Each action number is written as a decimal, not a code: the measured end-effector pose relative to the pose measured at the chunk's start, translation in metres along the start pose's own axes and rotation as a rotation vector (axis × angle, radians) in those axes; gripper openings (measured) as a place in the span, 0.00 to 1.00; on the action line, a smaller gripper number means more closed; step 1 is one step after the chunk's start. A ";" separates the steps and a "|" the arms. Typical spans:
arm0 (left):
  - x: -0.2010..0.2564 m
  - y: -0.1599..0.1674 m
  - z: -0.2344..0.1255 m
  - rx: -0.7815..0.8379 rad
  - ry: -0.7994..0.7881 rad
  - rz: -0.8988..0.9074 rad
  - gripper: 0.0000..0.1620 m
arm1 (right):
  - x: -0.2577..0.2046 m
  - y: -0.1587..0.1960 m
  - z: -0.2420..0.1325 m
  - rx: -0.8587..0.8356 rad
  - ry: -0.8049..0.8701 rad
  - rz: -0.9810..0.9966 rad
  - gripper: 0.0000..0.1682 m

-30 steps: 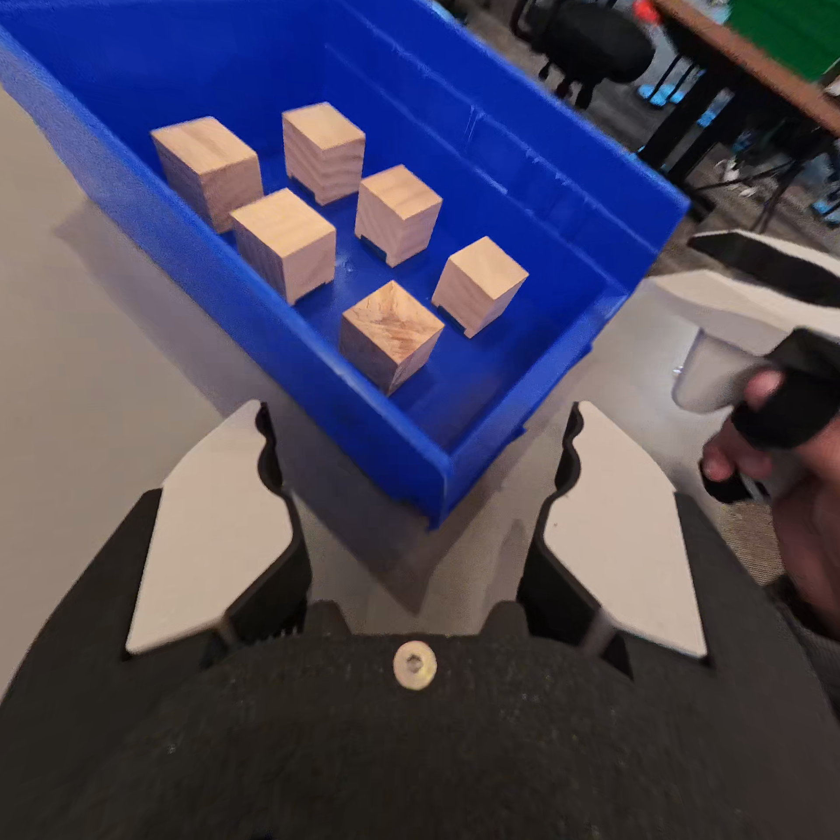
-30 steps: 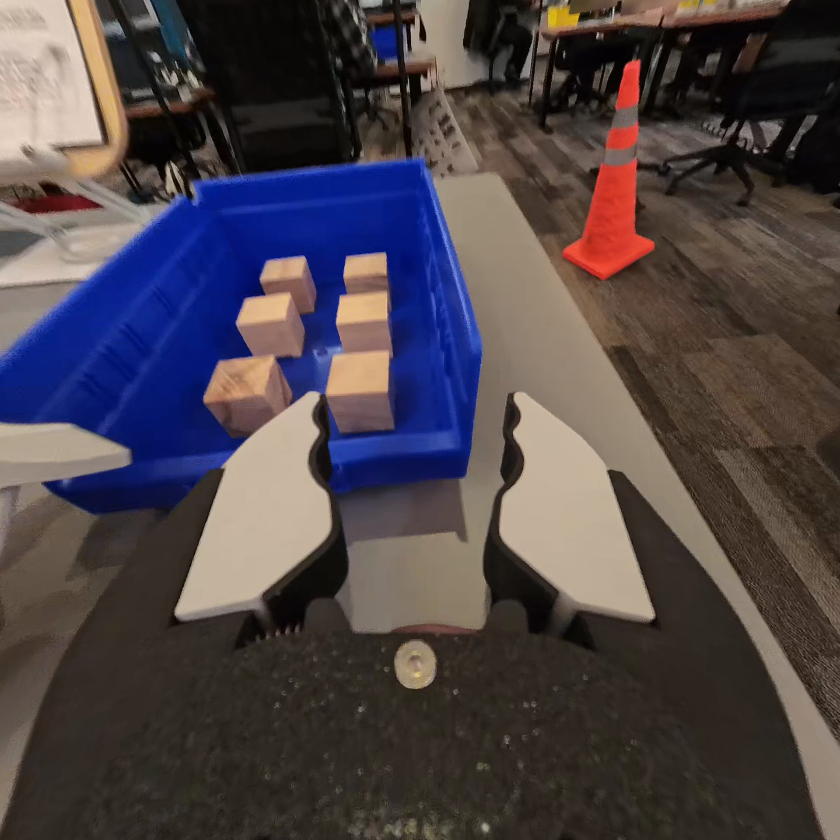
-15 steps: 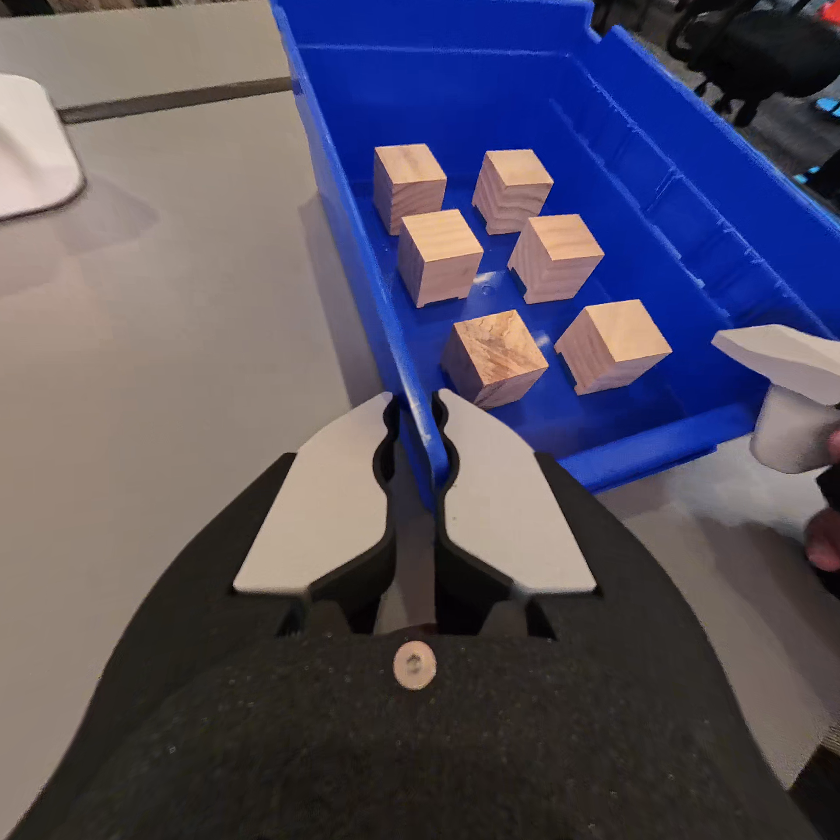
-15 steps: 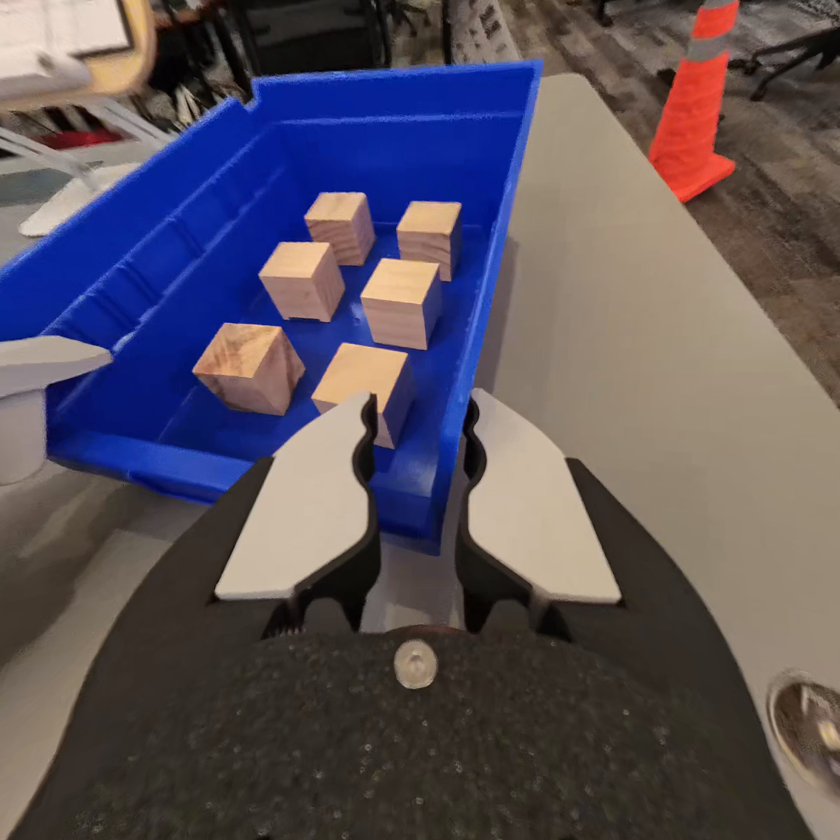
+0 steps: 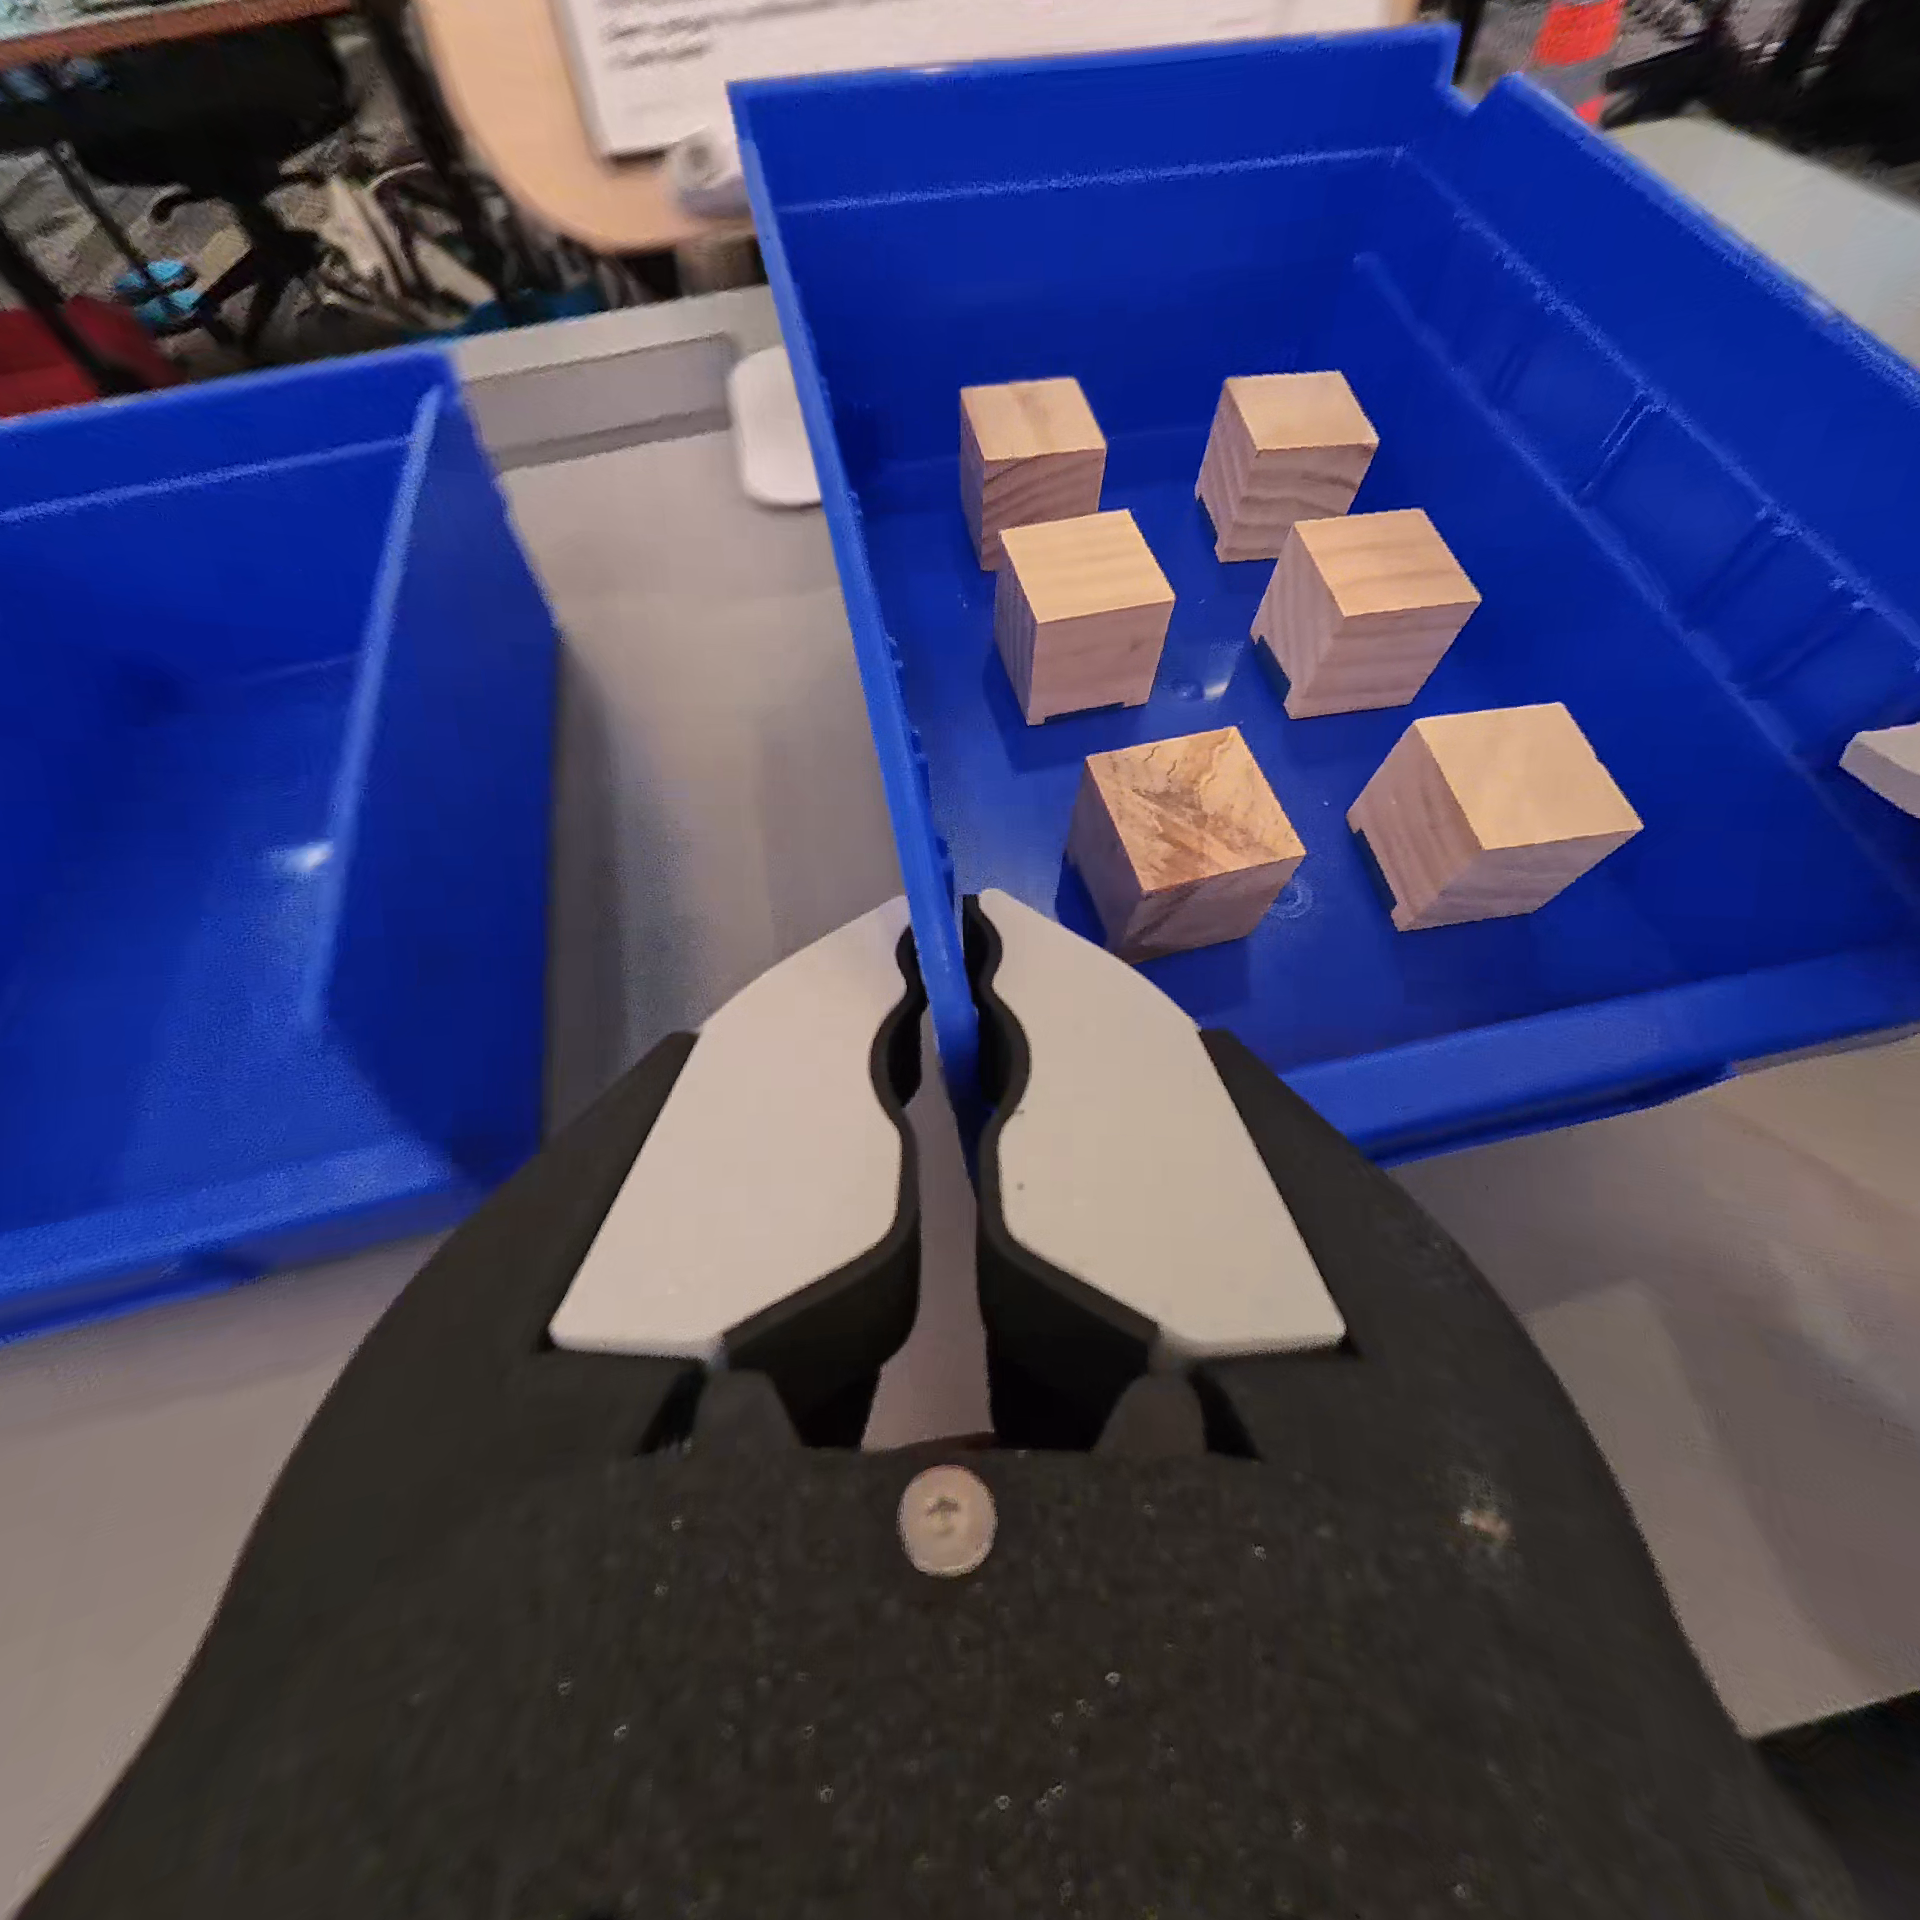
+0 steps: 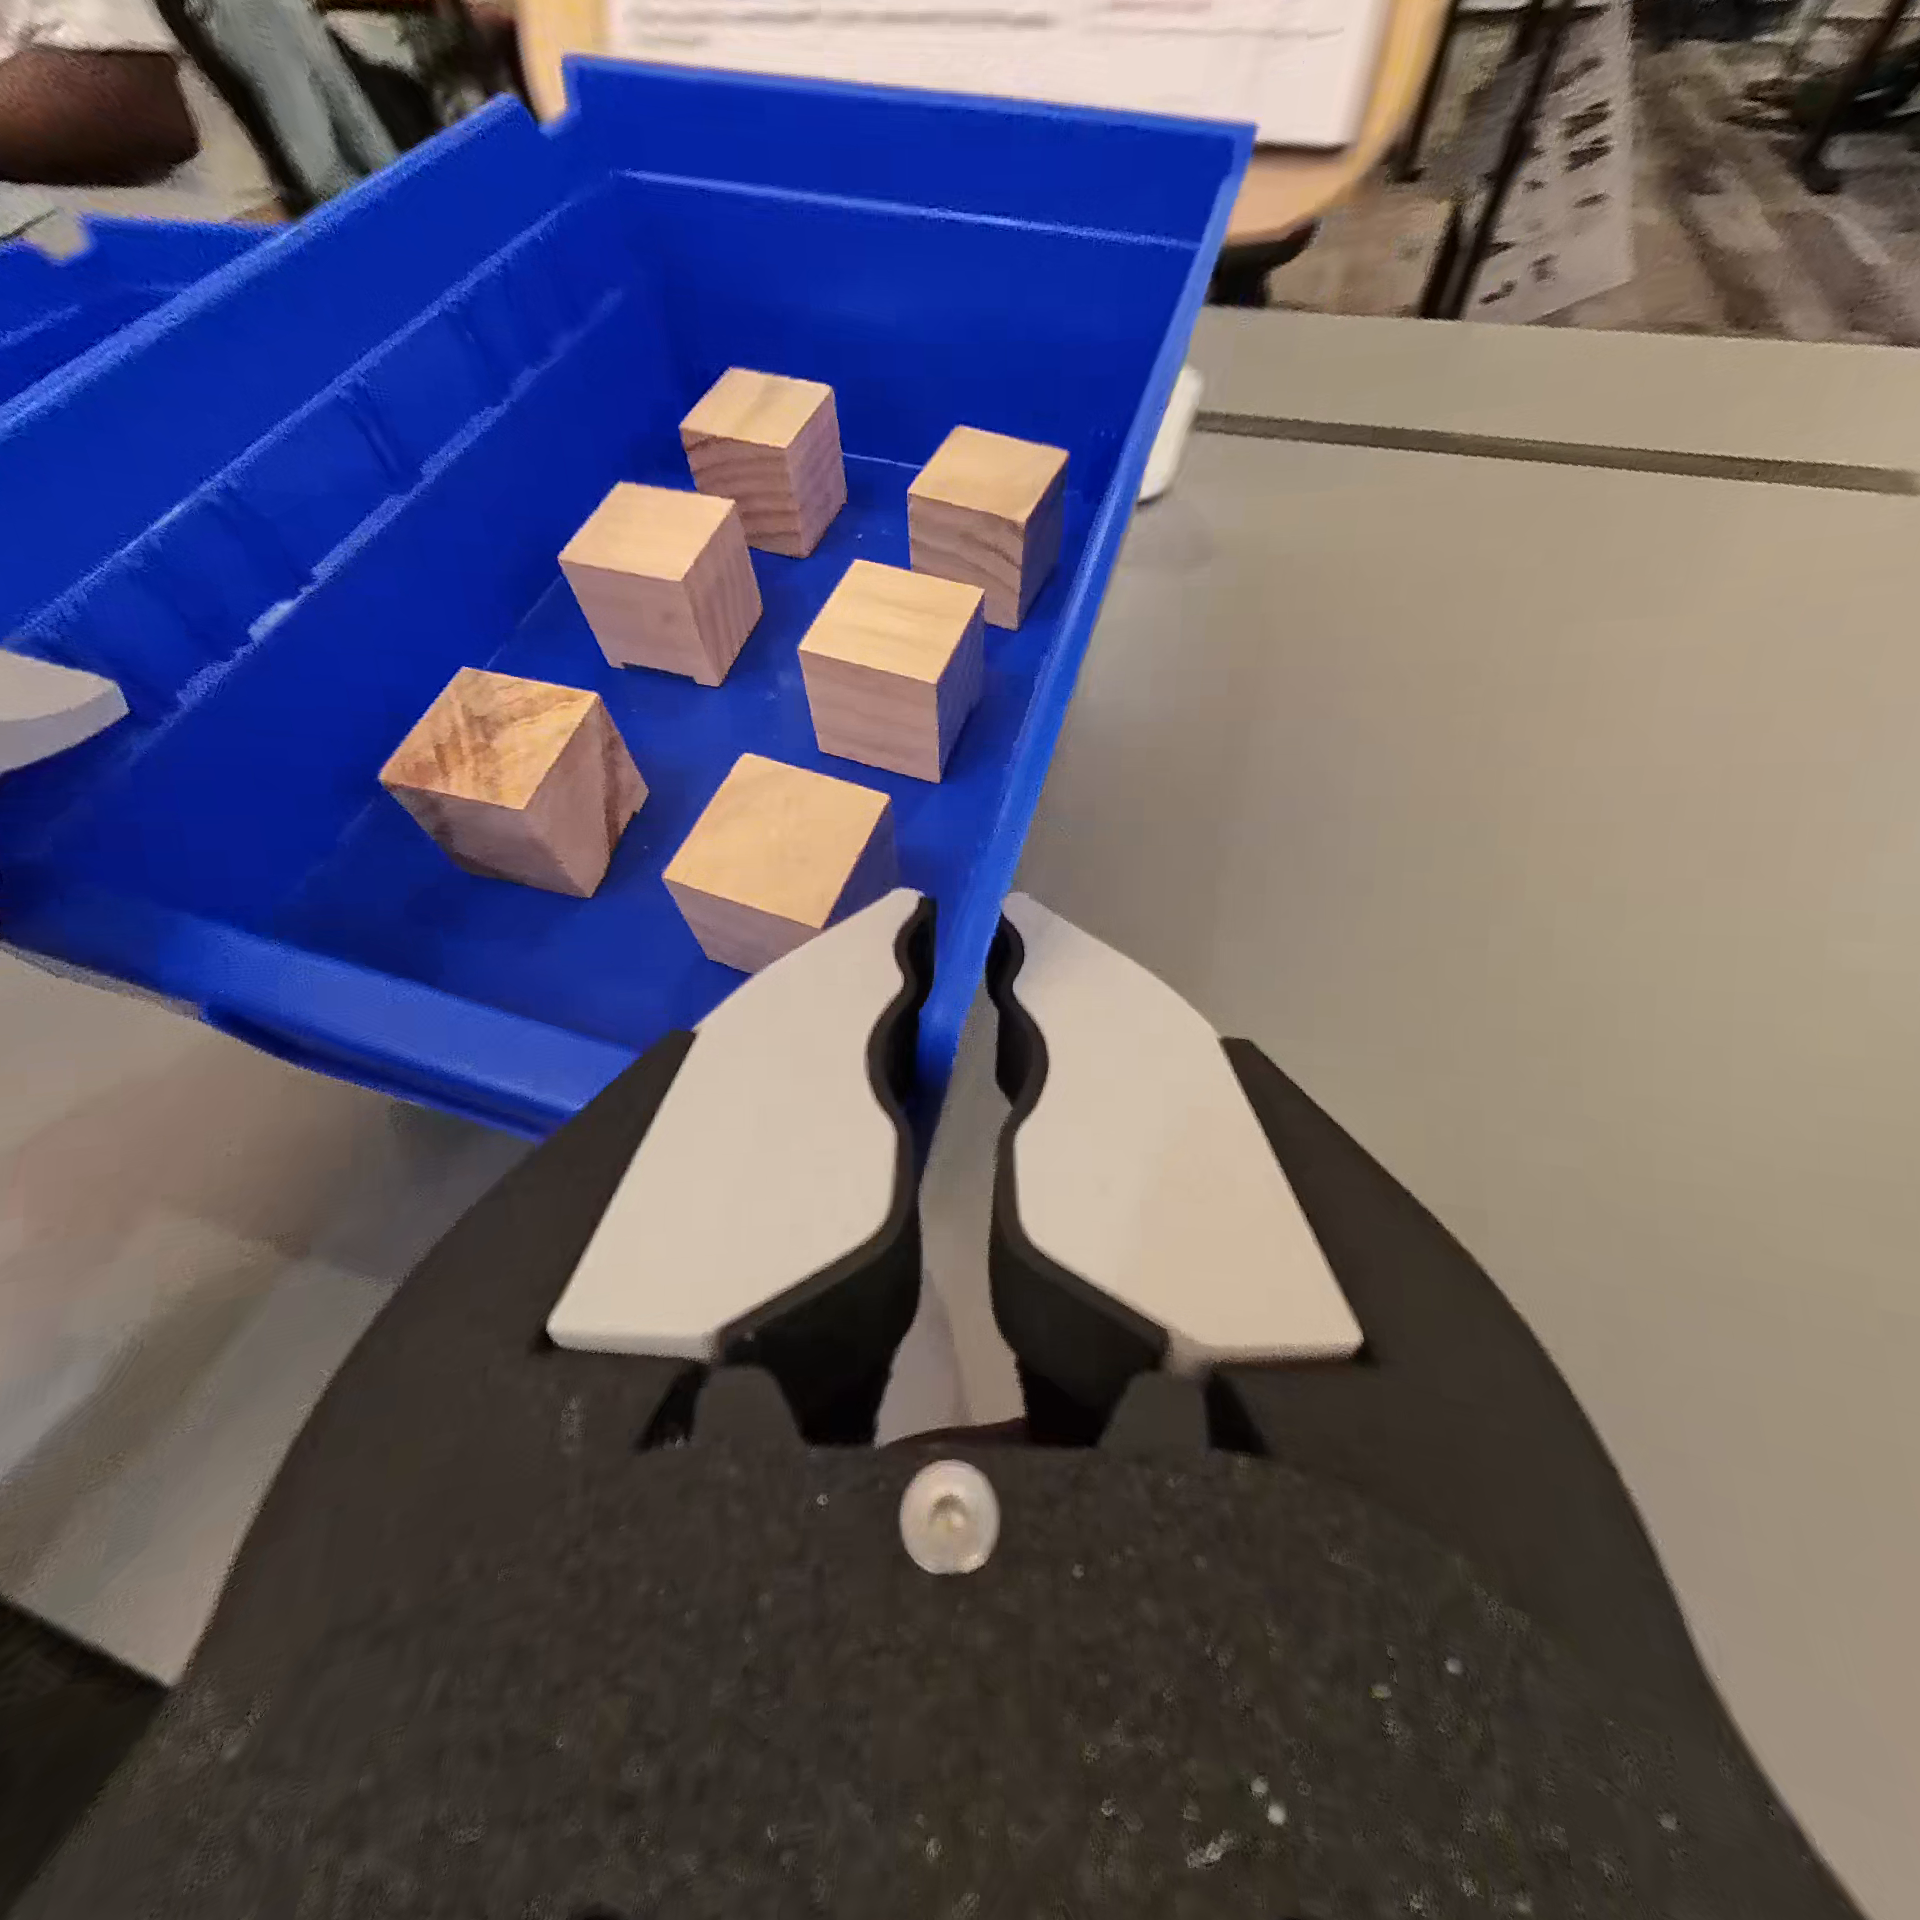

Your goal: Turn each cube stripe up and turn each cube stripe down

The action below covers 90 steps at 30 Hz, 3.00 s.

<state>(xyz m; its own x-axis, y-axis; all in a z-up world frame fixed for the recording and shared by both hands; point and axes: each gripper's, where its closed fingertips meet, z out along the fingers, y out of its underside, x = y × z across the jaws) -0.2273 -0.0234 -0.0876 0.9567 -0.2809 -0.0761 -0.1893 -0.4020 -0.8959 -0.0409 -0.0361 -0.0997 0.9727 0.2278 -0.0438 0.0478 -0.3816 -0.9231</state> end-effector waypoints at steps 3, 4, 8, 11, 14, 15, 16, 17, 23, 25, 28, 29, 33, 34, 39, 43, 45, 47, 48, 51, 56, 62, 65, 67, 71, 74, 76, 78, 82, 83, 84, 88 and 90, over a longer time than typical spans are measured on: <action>-0.037 0.021 -0.007 -0.027 -0.049 -0.035 0.02 | -0.038 0.003 0.020 -0.035 -0.044 -0.041 0.05; -0.045 0.026 -0.008 -0.034 -0.062 -0.046 0.02 | -0.046 0.005 0.025 -0.044 -0.055 -0.048 0.05; -0.063 0.042 -0.003 -0.068 -0.081 -0.072 0.02 | -0.063 0.016 0.042 -0.077 -0.085 -0.045 0.05; -0.065 0.048 0.005 -0.072 -0.050 -0.100 0.03 | -0.065 0.014 0.044 -0.065 -0.093 -0.069 0.06; -0.058 0.047 0.006 -0.049 0.030 -0.123 0.11 | -0.064 0.015 0.045 -0.050 -0.139 -0.114 0.09; -0.052 0.047 0.003 -0.054 0.089 -0.151 0.23 | -0.065 0.017 0.041 -0.038 -0.168 -0.130 0.11; -0.046 0.046 -0.004 -0.052 0.152 -0.198 0.42 | -0.062 0.019 0.035 -0.024 -0.176 -0.127 0.16; -0.039 0.041 -0.018 -0.029 0.230 -0.244 0.47 | -0.060 0.021 0.027 -0.009 -0.194 -0.121 0.21; -0.163 0.038 -0.084 0.116 0.026 -0.257 0.46 | -0.068 0.019 -0.033 0.185 -0.342 -0.125 0.14; -0.241 0.045 -0.086 0.122 -0.129 -0.268 0.46 | -0.078 0.016 -0.045 0.231 -0.365 -0.174 0.11; -0.304 0.065 -0.057 0.022 -0.109 -0.355 0.51 | -0.096 0.017 -0.049 0.261 -0.386 -0.249 0.09; -0.304 0.068 -0.045 -0.013 -0.023 -0.382 0.52 | -0.104 0.020 -0.048 0.249 -0.403 -0.264 0.09; -0.317 0.085 0.001 -0.121 -0.004 -0.351 0.51 | -0.130 0.034 -0.048 0.207 -0.457 -0.290 0.09; -0.312 0.085 0.009 -0.130 0.024 -0.346 0.49 | -0.136 0.037 -0.048 0.201 -0.467 -0.297 0.10; -0.304 0.086 0.004 -0.122 0.000 -0.354 0.03 | -0.170 0.054 -0.045 0.139 -0.543 -0.335 0.17; -0.301 0.103 -0.032 -0.127 -0.107 -0.392 0.02 | -0.210 0.059 -0.037 0.074 -0.625 -0.325 0.22; -0.293 0.113 -0.055 -0.114 -0.146 -0.401 0.02 | -0.234 0.058 -0.031 0.047 -0.662 -0.318 0.29; -0.284 0.124 -0.079 -0.101 -0.176 -0.409 0.02 | -0.260 0.055 -0.023 0.028 -0.688 -0.301 0.39; -0.280 0.129 -0.090 -0.092 -0.185 -0.419 0.03 | -0.274 0.052 -0.020 0.020 -0.702 -0.290 0.43; -0.269 0.138 -0.112 -0.068 -0.190 -0.440 0.03 | -0.306 0.046 -0.007 0.004 -0.690 -0.253 0.46; -0.250 0.147 -0.135 -0.045 -0.162 -0.452 0.04 | -0.319 0.032 0.018 0.027 -0.564 -0.179 0.46; -0.219 0.154 -0.165 -0.009 -0.160 -0.343 0.05 | -0.310 0.018 0.008 0.069 -0.546 -0.102 0.16; -0.205 0.134 -0.188 0.078 -0.231 -0.233 0.06 | -0.302 -0.005 -0.009 0.172 -0.523 -0.075 0.11; -0.198 0.105 -0.203 0.168 -0.290 -0.158 0.06 | -0.292 -0.030 -0.023 0.274 -0.480 -0.099 0.08; -0.170 0.023 -0.209 0.350 -0.269 -0.050 0.05 | -0.247 -0.092 -0.059 0.460 -0.382 -0.114 0.07; -0.126 -0.040 -0.187 0.437 -0.162 -0.025 0.05 | -0.185 -0.139 -0.089 0.577 -0.260 -0.121 0.07; -0.081 -0.082 -0.165 0.470 -0.039 -0.064 0.06 | -0.130 -0.165 -0.105 0.605 -0.163 -0.120 0.07; -0.025 -0.121 -0.141 0.480 0.075 -0.076 0.06 | -0.065 -0.181 -0.120 0.605 -0.089 -0.079 0.07; 0.099 -0.158 -0.080 0.409 0.241 -0.010 0.07 | 0.076 -0.181 -0.139 0.515 0.109 0.015 0.05; 0.129 -0.159 -0.062 0.378 0.270 0.009 0.07 | 0.109 -0.175 -0.141 0.488 0.156 0.041 0.05; 0.157 -0.155 -0.043 0.341 0.303 0.019 0.07 | 0.139 -0.168 -0.140 0.464 0.198 0.065 0.04; 0.236 -0.128 0.024 0.240 0.345 -0.010 0.07 | 0.235 -0.117 -0.110 0.314 0.257 0.156 0.03; 0.259 -0.108 0.053 0.191 0.329 0.005 0.08 | 0.268 -0.080 -0.086 0.243 0.264 0.199 0.02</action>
<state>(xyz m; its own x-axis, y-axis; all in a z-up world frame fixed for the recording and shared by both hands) 0.0526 -0.0065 -0.0337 0.8278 -0.5598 0.0362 -0.1193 -0.2387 -0.9638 0.2352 -0.0218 -0.0044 0.9840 -0.0785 -0.1602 -0.1713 -0.1648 -0.9713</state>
